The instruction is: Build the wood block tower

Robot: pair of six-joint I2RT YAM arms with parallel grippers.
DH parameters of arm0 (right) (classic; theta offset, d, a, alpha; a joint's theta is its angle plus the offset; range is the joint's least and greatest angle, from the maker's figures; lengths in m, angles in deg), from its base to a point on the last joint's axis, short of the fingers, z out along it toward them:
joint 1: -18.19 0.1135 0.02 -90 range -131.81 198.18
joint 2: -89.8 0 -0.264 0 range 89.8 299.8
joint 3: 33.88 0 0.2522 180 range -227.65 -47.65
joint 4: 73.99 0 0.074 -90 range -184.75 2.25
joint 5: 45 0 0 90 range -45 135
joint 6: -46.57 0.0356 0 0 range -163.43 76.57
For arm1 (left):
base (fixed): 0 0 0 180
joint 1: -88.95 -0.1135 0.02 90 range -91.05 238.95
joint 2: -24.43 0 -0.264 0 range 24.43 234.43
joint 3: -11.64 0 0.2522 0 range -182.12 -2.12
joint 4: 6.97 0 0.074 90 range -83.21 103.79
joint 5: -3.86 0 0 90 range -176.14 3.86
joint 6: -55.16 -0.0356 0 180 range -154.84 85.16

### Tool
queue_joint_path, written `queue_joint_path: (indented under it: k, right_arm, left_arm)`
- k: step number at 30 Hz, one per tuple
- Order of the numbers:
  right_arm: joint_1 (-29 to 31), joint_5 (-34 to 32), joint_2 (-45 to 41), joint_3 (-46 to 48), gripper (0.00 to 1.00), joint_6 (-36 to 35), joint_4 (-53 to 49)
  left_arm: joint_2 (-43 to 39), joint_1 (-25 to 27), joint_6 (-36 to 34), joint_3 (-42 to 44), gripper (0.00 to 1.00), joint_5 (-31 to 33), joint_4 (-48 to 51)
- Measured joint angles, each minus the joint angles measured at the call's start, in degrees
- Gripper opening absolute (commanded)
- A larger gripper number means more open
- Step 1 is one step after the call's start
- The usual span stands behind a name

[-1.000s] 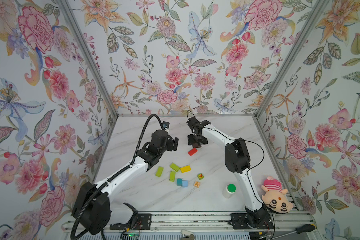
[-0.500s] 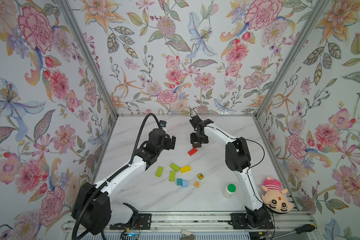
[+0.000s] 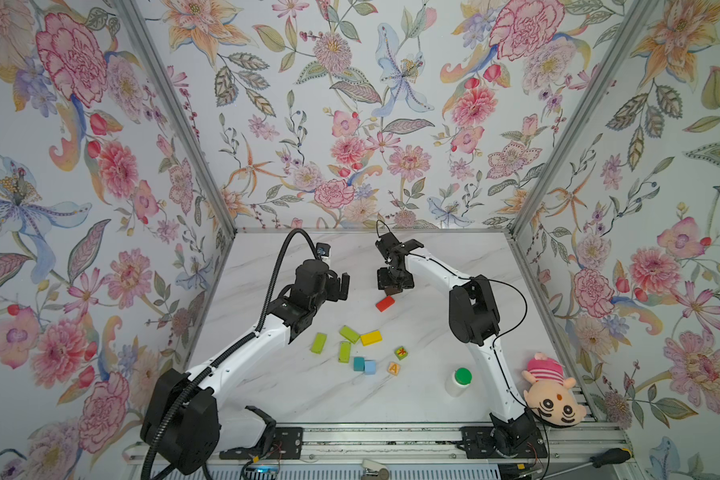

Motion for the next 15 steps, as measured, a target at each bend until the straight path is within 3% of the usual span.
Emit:
queue_joint_path:
  k: [15]
  right_arm:
    - [0.11,1.73,0.55,0.0,0.69,-1.68,-0.09]
  left_arm:
    - [-3.91,0.0,2.1,0.81,0.99,0.5,1.18]
